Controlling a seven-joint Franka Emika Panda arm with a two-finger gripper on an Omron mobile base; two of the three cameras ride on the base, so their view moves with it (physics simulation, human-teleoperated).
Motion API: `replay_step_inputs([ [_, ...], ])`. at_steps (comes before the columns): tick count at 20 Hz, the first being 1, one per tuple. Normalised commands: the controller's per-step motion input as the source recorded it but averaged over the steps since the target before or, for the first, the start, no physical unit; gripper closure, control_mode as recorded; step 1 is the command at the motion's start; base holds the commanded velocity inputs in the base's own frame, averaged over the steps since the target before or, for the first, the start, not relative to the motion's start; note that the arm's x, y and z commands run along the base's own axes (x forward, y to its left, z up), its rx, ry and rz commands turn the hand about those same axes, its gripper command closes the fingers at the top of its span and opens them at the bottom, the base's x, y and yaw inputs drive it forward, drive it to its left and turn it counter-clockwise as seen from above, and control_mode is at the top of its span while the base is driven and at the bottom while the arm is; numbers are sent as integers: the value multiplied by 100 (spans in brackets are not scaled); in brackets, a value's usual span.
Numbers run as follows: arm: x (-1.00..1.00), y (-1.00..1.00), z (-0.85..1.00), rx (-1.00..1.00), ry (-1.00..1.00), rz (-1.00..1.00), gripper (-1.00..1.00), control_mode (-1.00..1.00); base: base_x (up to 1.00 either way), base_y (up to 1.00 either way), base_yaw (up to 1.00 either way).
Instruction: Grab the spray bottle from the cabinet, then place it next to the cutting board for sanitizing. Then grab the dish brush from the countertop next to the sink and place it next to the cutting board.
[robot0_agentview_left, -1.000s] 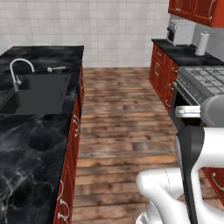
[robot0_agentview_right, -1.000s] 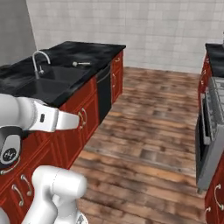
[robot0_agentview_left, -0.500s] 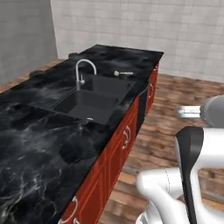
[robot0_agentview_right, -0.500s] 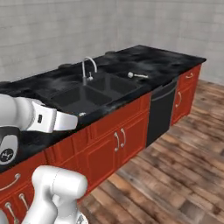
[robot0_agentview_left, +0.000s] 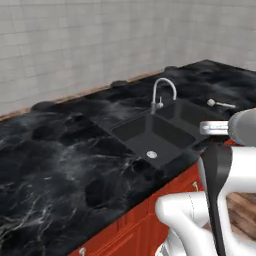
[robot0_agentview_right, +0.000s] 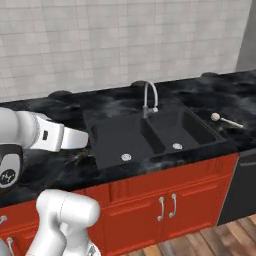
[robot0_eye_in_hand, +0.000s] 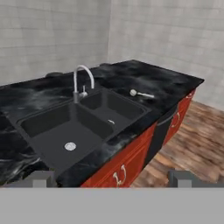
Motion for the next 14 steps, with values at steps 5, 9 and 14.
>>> replay_step_inputs([
  [5, 0, 0, 0, 0, 0, 0, -100, 100, 59, -83, 65],
  [9, 0, 0, 0, 0, 0, 0, -100, 100, 3, -100, 55],
  [14, 0, 0, 0, 0, 0, 0, -100, 100, -18, -100, 48],
])
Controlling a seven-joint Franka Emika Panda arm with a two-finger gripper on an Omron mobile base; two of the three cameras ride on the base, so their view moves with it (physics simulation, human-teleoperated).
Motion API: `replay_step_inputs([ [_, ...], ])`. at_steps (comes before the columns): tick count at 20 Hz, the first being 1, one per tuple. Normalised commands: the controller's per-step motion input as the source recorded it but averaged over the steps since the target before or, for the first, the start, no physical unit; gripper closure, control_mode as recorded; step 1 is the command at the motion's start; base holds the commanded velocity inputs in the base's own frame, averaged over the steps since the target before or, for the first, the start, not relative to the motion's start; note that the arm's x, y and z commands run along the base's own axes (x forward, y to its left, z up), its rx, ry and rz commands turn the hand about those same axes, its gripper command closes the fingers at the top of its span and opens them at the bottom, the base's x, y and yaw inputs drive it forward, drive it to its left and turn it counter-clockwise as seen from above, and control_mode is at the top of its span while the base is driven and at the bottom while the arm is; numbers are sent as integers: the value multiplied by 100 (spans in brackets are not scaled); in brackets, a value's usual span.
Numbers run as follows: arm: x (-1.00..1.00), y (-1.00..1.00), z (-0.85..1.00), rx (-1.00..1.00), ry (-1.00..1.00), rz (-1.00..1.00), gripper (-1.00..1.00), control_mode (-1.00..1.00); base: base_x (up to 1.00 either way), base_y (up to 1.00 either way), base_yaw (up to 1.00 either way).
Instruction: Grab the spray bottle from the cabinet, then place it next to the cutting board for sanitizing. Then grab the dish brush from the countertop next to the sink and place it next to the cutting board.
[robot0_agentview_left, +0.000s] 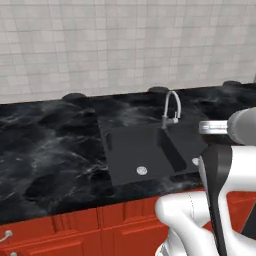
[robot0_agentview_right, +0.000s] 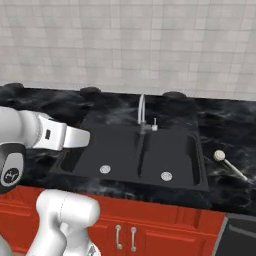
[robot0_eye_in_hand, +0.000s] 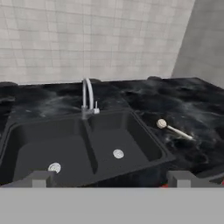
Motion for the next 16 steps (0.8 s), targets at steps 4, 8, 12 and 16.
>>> replay_step_inputs([
  [4, 0, 0, 0, 0, 0, 0, -100, 100, -37, -100, 35],
  [8, 0, 0, 0, 0, 0, 0, -100, 100, -82, -100, 25],
  [12, 0, 0, 0, 0, 0, 0, -100, 100, -70, -100, 19],
  [16, 0, 0, 0, 0, 0, 0, -100, 100, 20, -83, 37],
])
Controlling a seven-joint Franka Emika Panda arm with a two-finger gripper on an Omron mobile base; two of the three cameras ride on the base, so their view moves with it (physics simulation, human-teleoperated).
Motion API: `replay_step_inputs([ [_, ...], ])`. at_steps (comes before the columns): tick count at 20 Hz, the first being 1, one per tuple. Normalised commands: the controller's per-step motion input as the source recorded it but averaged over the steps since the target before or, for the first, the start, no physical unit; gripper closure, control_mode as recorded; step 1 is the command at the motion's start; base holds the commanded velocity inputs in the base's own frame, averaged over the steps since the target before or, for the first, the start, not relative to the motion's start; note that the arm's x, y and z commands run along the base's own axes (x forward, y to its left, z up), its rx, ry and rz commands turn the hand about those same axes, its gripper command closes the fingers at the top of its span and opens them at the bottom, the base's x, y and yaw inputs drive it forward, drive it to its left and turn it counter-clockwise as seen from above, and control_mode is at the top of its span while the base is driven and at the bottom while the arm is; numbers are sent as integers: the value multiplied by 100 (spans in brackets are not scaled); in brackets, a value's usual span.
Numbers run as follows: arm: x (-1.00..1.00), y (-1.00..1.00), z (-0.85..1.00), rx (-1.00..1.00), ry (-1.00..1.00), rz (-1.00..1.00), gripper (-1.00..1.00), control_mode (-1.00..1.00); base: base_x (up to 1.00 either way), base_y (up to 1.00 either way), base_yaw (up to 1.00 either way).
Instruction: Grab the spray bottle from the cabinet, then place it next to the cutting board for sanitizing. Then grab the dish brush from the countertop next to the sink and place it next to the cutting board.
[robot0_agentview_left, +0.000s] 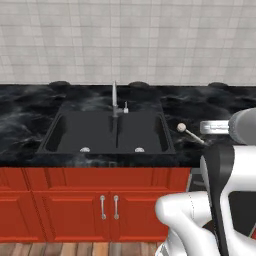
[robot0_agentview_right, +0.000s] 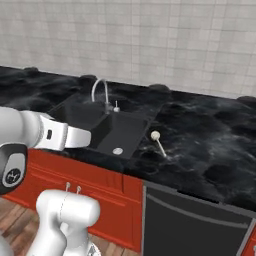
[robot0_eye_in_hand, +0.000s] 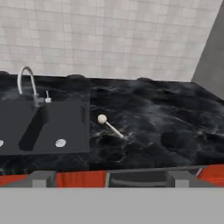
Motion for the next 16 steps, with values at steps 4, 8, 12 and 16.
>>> replay_step_inputs([
  [4, 0, 0, 0, 0, 0, 0, -100, 100, 22, -12, 9],
  [8, 0, 0, 0, 0, 0, 0, -100, 100, 17, 0, -35],
  [12, 0, 0, 0, 0, 0, 0, -100, 100, 31, 1, -60],
  [16, 0, 0, 0, 0, 0, 0, -100, 100, 39, 20, -33],
])
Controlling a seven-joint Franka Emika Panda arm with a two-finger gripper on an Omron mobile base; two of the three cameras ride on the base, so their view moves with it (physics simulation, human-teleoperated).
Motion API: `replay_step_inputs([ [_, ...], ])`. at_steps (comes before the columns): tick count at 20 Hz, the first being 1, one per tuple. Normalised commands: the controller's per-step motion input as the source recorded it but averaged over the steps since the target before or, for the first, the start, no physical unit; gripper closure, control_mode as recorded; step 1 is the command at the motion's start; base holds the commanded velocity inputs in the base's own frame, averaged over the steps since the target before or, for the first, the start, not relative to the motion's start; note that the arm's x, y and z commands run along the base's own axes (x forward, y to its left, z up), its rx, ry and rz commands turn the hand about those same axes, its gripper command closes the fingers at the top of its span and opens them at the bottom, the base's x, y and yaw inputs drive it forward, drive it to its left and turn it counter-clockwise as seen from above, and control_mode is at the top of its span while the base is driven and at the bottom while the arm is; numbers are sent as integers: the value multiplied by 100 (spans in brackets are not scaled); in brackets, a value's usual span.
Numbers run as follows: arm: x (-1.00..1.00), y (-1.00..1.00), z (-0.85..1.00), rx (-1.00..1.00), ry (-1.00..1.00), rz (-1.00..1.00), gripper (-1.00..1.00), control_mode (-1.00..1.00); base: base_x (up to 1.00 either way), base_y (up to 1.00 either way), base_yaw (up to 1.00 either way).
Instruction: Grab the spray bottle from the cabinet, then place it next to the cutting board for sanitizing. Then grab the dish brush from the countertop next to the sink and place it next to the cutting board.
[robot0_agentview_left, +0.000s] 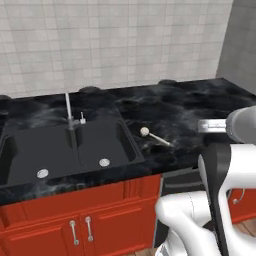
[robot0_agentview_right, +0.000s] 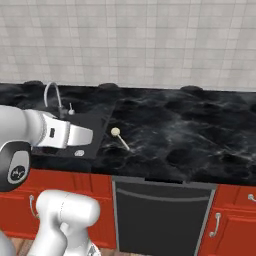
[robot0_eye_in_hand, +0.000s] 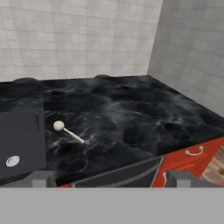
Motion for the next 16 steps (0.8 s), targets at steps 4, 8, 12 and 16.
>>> replay_step_inputs([
  [4, 0, 0, 0, 0, 0, 0, -100, 100, 69, 51, -2],
  [8, 0, 0, 0, 0, 0, 0, -100, 100, 96, 46, -1],
  [12, 0, 0, 0, 0, 0, 0, -100, 100, 66, 10, 0],
  [16, 36, 0, -18, 0, 12, 7, -100, -100, 36, 1, 1],
])
